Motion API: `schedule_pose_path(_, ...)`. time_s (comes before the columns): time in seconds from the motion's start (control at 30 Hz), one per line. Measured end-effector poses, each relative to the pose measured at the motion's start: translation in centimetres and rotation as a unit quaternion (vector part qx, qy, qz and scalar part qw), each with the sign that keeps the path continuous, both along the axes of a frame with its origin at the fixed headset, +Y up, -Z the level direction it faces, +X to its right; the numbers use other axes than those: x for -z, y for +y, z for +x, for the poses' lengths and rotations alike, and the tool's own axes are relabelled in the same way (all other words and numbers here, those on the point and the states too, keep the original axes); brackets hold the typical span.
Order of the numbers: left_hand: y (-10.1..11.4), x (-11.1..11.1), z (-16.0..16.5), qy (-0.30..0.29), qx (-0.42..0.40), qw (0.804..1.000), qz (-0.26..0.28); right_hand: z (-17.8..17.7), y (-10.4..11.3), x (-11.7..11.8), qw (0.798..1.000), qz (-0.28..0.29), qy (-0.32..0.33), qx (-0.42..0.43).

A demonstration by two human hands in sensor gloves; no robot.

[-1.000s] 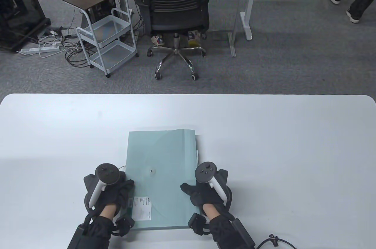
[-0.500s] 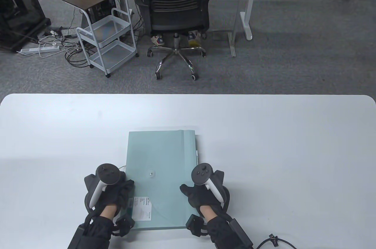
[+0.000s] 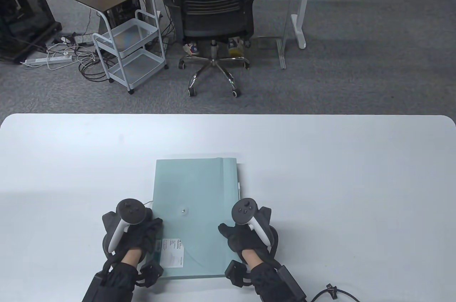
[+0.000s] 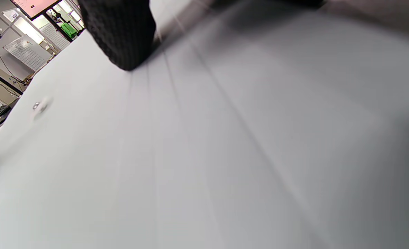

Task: Sort materials into accordion folder compartments

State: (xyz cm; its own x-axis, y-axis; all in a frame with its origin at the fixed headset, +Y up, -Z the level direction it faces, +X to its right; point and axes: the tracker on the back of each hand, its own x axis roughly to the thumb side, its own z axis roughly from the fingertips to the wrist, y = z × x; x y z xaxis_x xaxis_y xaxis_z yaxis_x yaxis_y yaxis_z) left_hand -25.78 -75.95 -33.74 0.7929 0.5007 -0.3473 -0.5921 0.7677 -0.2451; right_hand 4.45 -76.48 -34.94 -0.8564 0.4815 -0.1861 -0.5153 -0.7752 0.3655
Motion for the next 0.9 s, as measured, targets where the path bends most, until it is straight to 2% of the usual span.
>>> schedule_pose_path(0.13, 0.5, -0.3, 0.3, 0.007, 0.013, 1.000, 0.012, 0.0, 0.0, 0.0, 1.000, 0.000, -0.001, 0.001)
schedule_pose_path(0.27, 2.7, -1.0, 0.5, 0.011, 0.076, 0.994, 0.077, 0.1, 0.0, 0.0, 1.000, -0.002, -0.002, 0.004)
schedule_pose_path(0.4, 4.9, -2.0, -1.6, 0.050, 0.086, 0.984, 0.150, 0.1, 0.0, 0.0, 1.000, -0.002, -0.002, 0.005)
schedule_pose_path(0.5, 5.5, -2.6, -4.2, 0.090, 0.054, 0.979, 0.175, 0.1, 0.0, 0.0, 1.000, -0.003, -0.002, 0.005)
schedule_pose_path(0.6, 5.0, -2.8, -6.5, 0.114, -0.005, 0.980, 0.164, 0.1, 0.0, 0.0, 1.000, -0.003, -0.002, 0.005)
schedule_pose_path(0.73, 3.2, -2.3, -7.7, 0.099, -0.108, 0.983, 0.114, 0.2, 0.0, 0.0, 1.000, -0.003, -0.001, 0.005)
schedule_pose_path(0.9, 1.8, -1.5, -7.5, 0.056, -0.123, 0.989, 0.059, 0.2, 0.0, 0.0, 1.000, -0.003, -0.001, 0.005)
